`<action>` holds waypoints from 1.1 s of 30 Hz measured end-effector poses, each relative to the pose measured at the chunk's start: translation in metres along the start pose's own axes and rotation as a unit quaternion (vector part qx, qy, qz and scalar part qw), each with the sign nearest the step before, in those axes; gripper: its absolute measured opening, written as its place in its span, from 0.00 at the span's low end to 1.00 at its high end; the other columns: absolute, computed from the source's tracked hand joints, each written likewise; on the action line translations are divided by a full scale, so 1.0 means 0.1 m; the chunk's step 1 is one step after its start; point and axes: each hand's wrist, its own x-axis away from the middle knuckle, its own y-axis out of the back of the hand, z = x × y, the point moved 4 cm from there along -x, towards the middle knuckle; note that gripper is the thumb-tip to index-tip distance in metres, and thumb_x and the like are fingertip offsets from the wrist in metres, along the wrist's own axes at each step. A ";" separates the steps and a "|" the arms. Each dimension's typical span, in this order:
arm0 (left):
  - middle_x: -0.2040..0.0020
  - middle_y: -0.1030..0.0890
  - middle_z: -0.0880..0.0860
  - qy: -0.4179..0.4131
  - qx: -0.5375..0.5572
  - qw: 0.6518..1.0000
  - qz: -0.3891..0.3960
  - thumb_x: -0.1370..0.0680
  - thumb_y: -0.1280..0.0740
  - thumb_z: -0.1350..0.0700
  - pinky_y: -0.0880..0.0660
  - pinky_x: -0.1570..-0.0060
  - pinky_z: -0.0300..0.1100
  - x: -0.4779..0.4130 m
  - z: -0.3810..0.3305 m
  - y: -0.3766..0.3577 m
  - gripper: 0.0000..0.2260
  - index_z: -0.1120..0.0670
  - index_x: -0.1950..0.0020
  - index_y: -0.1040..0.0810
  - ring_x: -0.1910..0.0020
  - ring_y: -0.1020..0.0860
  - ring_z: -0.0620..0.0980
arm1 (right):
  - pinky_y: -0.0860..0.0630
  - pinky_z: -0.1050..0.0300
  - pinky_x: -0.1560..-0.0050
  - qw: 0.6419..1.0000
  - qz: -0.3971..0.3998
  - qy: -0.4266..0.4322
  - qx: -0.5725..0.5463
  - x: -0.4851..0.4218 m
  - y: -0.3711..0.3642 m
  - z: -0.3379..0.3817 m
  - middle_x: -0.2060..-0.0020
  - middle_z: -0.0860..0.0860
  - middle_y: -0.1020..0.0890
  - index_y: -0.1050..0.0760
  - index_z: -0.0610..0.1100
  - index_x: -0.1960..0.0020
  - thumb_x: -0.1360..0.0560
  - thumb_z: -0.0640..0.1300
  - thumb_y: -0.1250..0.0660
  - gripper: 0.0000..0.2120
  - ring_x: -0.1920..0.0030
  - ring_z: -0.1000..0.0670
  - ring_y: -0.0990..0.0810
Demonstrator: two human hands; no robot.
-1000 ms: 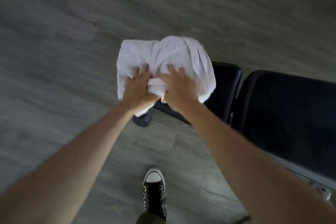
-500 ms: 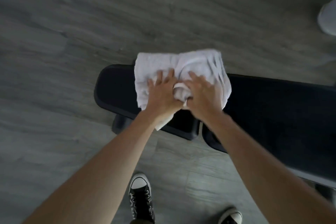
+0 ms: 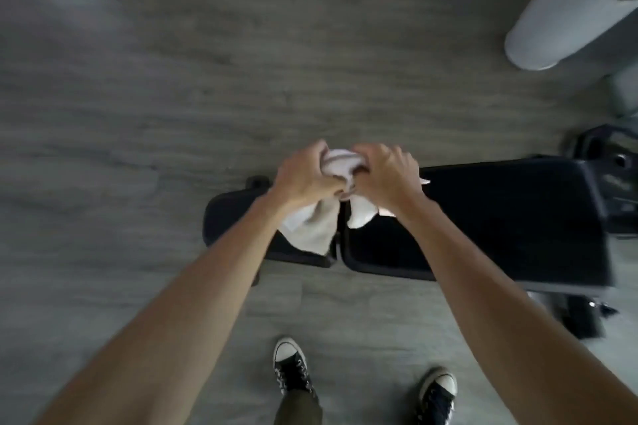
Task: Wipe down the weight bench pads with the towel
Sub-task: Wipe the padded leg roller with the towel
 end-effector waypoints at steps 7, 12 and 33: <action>0.64 0.20 0.47 -0.136 0.015 0.990 -0.041 0.39 0.27 0.50 0.30 0.66 0.45 0.24 -2.49 0.78 0.15 0.49 0.57 0.28 0.66 0.24 0.48 | 0.30 0.56 0.66 0.987 -0.157 -0.014 -0.019 0.46 2.64 -0.03 0.69 0.55 0.21 0.19 0.56 0.54 0.37 0.44 0.36 0.15 0.66 0.46 0.23; 0.60 0.15 0.50 -0.273 0.025 0.960 -0.056 0.39 0.29 0.44 0.22 0.58 0.53 0.85 -4.31 0.80 0.17 0.49 0.53 0.24 0.60 0.17 0.53 | 0.27 0.53 0.61 0.962 -0.270 -0.036 -0.036 1.43 4.35 -0.38 0.57 0.51 0.15 0.20 0.58 0.45 0.35 0.46 0.35 0.19 0.56 0.42 0.19; 0.54 0.14 0.51 -0.648 -0.076 0.757 -0.031 0.29 0.31 0.53 0.32 0.62 0.47 2.41 -10.19 -2.48 0.12 0.43 0.47 0.25 0.56 0.18 0.60 | 0.29 0.50 0.59 0.759 -0.595 -0.237 0.114 5.15 8.12 -3.68 0.51 0.44 0.15 0.22 0.56 0.39 0.37 0.53 0.40 0.27 0.52 0.38 0.18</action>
